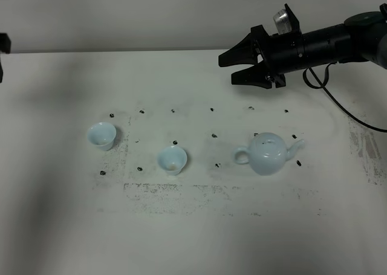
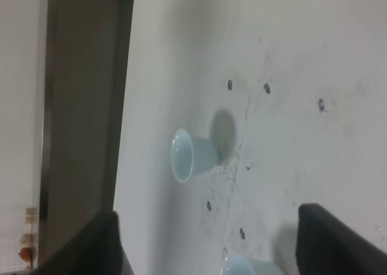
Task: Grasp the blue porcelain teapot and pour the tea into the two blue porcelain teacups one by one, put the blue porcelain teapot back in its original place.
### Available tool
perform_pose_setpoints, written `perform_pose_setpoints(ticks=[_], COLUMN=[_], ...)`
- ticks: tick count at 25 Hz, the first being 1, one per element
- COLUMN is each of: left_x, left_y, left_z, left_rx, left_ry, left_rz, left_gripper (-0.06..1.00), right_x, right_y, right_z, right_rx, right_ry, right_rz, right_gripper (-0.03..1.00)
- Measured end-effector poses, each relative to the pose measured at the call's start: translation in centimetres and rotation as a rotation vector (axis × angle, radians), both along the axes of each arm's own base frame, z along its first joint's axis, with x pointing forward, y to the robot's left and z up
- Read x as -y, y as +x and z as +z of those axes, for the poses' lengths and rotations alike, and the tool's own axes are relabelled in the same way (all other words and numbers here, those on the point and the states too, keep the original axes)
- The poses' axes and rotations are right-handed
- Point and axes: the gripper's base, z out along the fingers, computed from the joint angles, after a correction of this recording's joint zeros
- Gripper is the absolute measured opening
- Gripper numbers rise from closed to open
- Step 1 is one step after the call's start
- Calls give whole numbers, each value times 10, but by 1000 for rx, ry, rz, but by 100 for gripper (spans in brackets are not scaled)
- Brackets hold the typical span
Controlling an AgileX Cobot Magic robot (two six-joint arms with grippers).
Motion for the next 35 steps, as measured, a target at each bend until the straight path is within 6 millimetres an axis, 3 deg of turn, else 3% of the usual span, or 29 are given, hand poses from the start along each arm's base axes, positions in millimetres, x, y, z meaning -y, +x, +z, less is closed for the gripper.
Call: perform_pose_setpoints(ticks=[8, 13, 16, 20, 27, 35], left_x=[6, 9, 12, 17, 23, 24], left_y=[-127, -198, -232, -268, -321, -356], left_z=[-3, -32, -47, -64, -69, -72], left_rx=[-39, -54, 39, 182, 468, 688], left_ry=[-2, -10, -22, -55, -89, -83], left_rz=[3, 19, 17, 15, 3, -10], left_gripper=[72, 72, 72, 72, 72, 72], right_x=[0, 0, 0, 0, 0, 0], right_y=[0, 0, 0, 0, 0, 0], right_z=[0, 0, 0, 0, 0, 0], right_rx=[0, -1, -1, -1, -1, -1], right_ry=[0, 0, 0, 0, 0, 0], right_rz=[0, 0, 0, 0, 0, 0], right_gripper=[58, 58, 58, 58, 58, 58])
